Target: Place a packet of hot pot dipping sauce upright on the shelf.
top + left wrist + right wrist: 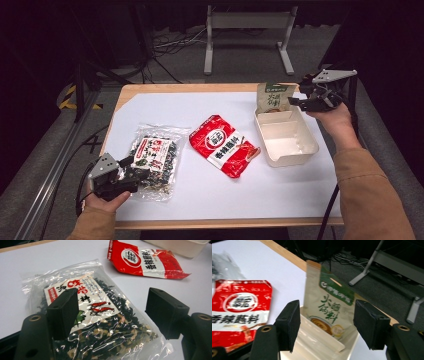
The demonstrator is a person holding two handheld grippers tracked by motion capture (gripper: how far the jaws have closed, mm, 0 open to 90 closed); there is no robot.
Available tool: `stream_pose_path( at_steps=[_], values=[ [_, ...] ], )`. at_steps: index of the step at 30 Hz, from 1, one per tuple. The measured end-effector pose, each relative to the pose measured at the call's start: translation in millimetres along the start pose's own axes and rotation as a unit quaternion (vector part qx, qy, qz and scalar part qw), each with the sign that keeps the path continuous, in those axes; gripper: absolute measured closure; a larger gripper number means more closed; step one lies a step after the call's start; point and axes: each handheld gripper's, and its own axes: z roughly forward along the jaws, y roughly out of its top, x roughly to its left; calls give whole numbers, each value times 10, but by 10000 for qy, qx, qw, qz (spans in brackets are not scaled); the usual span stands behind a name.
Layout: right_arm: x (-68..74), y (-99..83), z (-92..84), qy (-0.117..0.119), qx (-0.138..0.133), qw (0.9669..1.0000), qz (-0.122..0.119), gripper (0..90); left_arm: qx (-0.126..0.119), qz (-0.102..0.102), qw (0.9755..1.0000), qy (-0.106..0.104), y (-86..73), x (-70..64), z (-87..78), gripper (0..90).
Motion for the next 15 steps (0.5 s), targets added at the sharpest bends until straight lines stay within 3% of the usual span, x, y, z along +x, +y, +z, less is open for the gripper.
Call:
stream_pose_path(
  at_steps=[7,15],
  values=[
    [208,-29,-153,199,-65,9997,89,374,126,-7,9998,-135,127,-7,86,267],
    [502,-141,-300,354,-435,9982,190,379,225,-1,9994,-279,263,-11,144,264]
  ],
)
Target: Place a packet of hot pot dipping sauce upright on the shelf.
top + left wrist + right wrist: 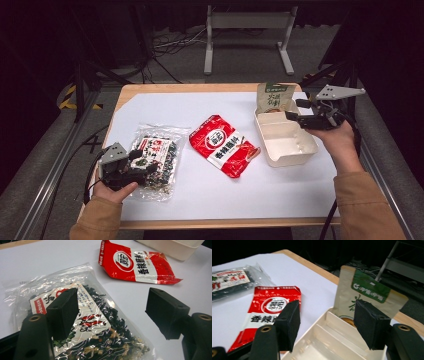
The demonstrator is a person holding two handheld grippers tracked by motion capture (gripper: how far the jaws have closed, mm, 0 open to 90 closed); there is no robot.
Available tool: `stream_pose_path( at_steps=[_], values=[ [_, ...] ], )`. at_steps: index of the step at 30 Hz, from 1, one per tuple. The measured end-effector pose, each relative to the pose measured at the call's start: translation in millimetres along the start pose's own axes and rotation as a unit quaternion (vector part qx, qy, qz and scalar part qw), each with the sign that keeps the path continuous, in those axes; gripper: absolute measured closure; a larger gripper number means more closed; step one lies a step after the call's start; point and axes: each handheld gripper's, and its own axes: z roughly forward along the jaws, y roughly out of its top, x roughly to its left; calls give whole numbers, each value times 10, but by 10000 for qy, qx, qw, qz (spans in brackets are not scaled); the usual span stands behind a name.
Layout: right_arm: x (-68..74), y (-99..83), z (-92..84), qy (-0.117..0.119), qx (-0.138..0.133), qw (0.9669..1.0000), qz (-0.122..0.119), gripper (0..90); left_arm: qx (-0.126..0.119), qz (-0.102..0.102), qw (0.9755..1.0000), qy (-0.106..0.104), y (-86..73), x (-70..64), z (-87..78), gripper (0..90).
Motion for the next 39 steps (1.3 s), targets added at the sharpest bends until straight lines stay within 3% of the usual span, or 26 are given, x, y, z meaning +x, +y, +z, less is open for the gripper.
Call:
stream_pose_path(
  at_steps=[4,9,13,18,21,32,39],
  values=[
    [143,-51,-60,-34,-55,10000,-19,373,85,111,9999,-16,85,-24,33,260],
    [285,-201,-83,116,-349,9993,76,374,262,160,9995,-70,226,-15,136,253],
    [325,-308,-89,91,-420,9990,99,374,228,68,9996,-177,317,14,215,245],
    [333,-383,-73,128,-336,9993,121,363,262,81,9995,-128,391,54,370,238],
    [329,-408,-64,147,-304,9994,94,363,287,-52,9994,-205,422,77,455,237],
    [319,-430,-124,327,-427,9984,192,367,769,-184,9968,-99,671,145,888,267],
    [347,-414,-126,342,-424,9984,158,370,844,-275,9959,-150,766,153,1104,250]
  ],
)
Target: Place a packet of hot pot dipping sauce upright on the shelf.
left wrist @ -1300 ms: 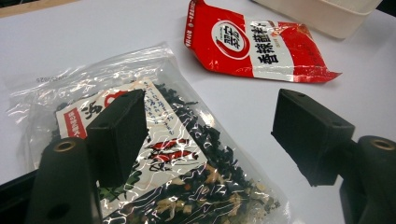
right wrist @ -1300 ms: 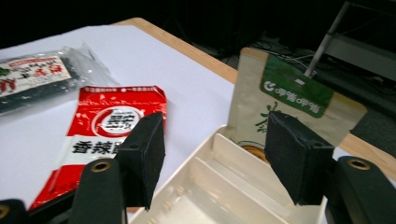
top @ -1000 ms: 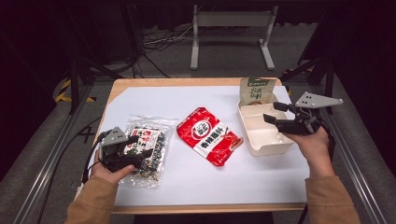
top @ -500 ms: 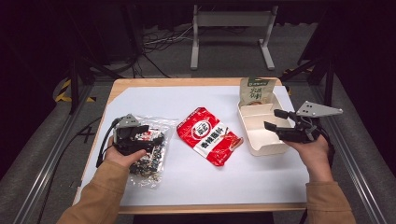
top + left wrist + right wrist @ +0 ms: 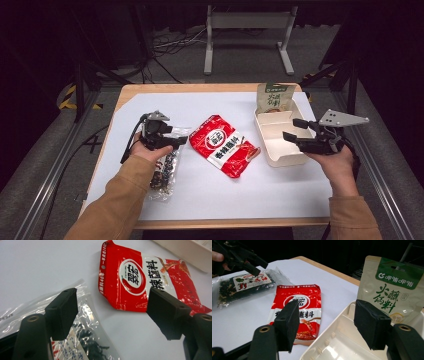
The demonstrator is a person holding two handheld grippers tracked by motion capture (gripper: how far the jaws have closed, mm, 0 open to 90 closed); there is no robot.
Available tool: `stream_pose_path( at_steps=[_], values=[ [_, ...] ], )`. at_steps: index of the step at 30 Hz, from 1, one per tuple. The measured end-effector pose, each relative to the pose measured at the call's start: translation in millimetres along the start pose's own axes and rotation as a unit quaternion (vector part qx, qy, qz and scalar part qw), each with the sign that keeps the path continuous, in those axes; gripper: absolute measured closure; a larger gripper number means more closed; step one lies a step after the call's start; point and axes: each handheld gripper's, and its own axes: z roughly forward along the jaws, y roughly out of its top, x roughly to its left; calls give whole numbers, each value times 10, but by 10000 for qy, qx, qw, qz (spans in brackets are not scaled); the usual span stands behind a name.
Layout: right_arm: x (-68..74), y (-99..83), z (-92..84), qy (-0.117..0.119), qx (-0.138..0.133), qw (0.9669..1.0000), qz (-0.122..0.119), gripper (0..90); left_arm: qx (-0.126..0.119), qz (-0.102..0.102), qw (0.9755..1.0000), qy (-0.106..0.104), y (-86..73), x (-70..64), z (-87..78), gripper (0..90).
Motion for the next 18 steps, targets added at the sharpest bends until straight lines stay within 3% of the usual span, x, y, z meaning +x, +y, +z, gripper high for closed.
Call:
stream_pose_path(
  at_steps=[4,10,18],
  values=[
    [21,11,4,24,-8,10000,-33,371,34,-56,10000,15,56,8,78,261],
    [31,15,-12,27,-13,10000,-50,372,-29,-318,9995,-63,94,65,210,279],
    [30,18,-25,7,-23,10000,-55,371,192,-520,9984,-77,74,148,400,294]
  ],
)
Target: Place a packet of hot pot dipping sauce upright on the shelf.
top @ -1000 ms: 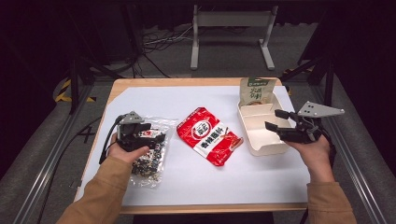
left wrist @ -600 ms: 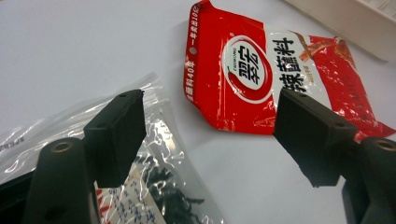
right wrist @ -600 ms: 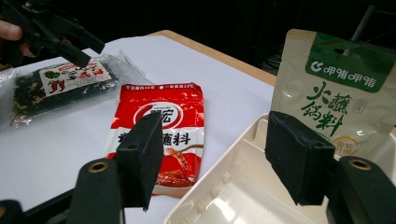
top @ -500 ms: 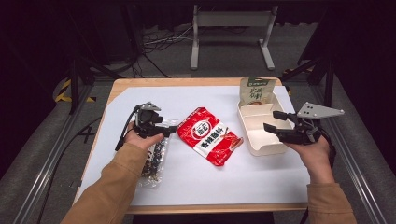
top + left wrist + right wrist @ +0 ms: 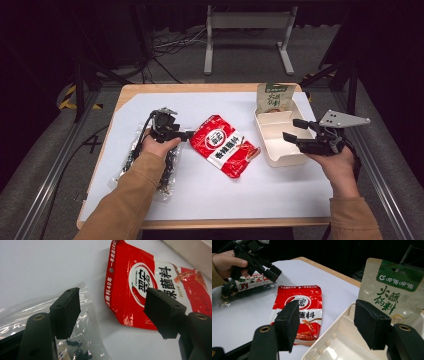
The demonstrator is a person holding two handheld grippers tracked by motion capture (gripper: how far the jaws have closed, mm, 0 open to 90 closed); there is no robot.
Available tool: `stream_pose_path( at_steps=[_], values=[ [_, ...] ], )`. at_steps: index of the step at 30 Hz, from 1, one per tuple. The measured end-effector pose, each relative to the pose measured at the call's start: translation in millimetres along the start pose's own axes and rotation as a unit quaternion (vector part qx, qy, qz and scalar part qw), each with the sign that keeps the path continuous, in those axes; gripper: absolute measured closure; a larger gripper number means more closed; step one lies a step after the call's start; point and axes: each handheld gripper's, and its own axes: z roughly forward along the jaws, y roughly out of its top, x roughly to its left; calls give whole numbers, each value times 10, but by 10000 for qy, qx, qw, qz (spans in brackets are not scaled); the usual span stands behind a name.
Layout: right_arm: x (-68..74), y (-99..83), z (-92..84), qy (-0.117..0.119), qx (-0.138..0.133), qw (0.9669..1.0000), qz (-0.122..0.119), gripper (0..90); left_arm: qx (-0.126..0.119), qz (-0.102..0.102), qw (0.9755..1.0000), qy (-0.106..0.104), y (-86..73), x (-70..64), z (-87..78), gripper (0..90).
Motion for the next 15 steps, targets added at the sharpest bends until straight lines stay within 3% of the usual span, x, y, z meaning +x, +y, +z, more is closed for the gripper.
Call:
stream_pose_path(
  at_steps=[6,10,15],
  values=[
    [4,-4,15,-5,43,10000,-5,369,145,-99,9998,-29,-4,0,114,294],
    [-1,-8,17,3,56,10000,10,369,343,-269,9987,-273,-15,22,222,321],
    [0,-8,16,18,46,10000,20,367,426,-373,9979,-311,-30,54,289,340]
  ],
)
